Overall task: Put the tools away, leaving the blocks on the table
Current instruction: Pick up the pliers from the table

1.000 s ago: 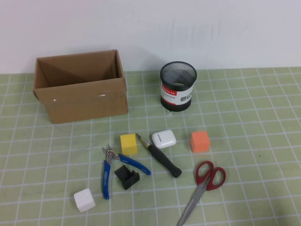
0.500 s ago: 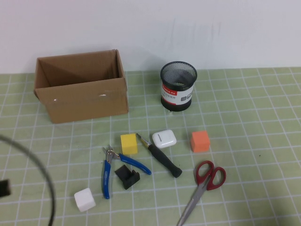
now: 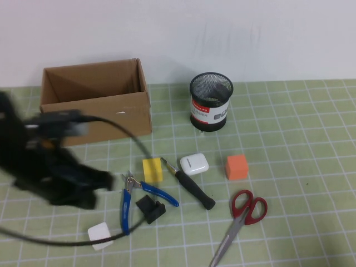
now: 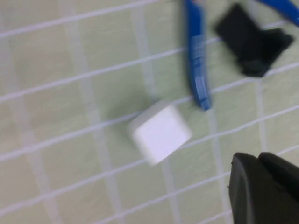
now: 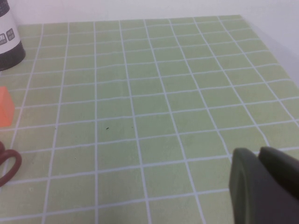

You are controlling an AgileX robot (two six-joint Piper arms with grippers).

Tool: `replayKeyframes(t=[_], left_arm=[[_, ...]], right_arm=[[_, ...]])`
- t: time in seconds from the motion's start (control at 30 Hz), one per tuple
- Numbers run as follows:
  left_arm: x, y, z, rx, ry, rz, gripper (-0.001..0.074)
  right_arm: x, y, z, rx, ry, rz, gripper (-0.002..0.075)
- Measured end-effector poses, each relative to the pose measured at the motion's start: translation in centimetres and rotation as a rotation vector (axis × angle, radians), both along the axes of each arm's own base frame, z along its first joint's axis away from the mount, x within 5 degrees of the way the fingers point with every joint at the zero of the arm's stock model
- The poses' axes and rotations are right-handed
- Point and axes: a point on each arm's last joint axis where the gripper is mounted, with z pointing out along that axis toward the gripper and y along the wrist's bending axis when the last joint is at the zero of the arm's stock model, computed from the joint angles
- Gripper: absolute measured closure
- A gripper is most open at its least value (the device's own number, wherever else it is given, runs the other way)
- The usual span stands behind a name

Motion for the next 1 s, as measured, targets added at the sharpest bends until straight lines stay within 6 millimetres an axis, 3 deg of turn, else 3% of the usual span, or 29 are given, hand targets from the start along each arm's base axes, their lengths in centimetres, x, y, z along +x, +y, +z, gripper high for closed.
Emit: replayKeyframes(t=[0.17, 0.3, 0.4, 0.53, 0.67, 1.0], left_arm=[[1.9, -4.4, -1.4, 0.044, 0.023, -0.066, 0.0739], [3.3, -6.1, -2.7, 0.096, 0.054, -0.081, 0.0739], [4.1, -6.5, -3.9, 0.131, 0.067, -0.12, 0.0694], [4.7, -6.6, -5.6, 0.177, 0.096, -0.147, 0.053], [5.3, -6.5, -6.8, 0.208, 0.114, -0.041, 0.0399], [6.3, -6.8, -9.1, 0.225, 0.109, 0.049, 0.0364]], right_arm=[[0.0, 0.0, 0.0, 0.0, 0.0, 0.0, 0.0735], [0.0, 0.0, 0.0, 0.0, 0.0, 0.0, 0.0735], [0.0, 0.0, 0.0, 0.0, 0.0, 0.0, 0.0735], [0.0, 0.0, 0.0, 0.0, 0.0, 0.0, 0.0735], [0.0, 0.0, 0.0, 0.0, 0.0, 0.0, 0.0735], [0.0, 0.0, 0.0, 0.0, 0.0, 0.0, 0.0735]])
